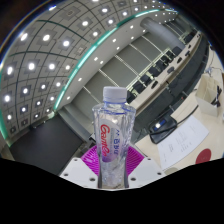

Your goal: Pour water

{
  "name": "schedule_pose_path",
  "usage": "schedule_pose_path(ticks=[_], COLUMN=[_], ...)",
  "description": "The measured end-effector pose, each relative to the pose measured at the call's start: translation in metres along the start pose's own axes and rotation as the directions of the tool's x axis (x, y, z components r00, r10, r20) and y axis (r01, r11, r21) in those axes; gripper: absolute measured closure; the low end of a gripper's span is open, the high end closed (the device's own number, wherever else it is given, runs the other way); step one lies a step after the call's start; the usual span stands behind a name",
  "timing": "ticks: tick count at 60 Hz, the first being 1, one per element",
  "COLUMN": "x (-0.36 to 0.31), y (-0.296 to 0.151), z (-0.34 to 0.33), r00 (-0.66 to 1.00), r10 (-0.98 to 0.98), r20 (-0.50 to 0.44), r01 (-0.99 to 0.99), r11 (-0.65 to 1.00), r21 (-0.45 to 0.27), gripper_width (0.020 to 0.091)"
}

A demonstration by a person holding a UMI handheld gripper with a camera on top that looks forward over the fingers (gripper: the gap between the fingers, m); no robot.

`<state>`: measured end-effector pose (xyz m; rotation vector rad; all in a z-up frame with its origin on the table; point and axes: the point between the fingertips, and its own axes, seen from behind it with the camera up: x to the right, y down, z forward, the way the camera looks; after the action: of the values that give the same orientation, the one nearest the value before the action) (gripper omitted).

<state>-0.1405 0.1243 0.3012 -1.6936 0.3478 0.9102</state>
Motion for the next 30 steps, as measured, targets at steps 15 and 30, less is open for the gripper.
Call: schedule_pose_path(ticks=[15, 30], x=[0.086, 0.222], y=[-0.082, -0.038], z=[-0.027, -0.045], r00=[0.824, 0.629], r10=[-0.528, -0.716], r20=[-0.205, -0.303], r01=[0.543, 0.688], r11=[0.840, 0.694], r21=[0.022, -0.213], gripper_width=[0.0811, 0.0811])
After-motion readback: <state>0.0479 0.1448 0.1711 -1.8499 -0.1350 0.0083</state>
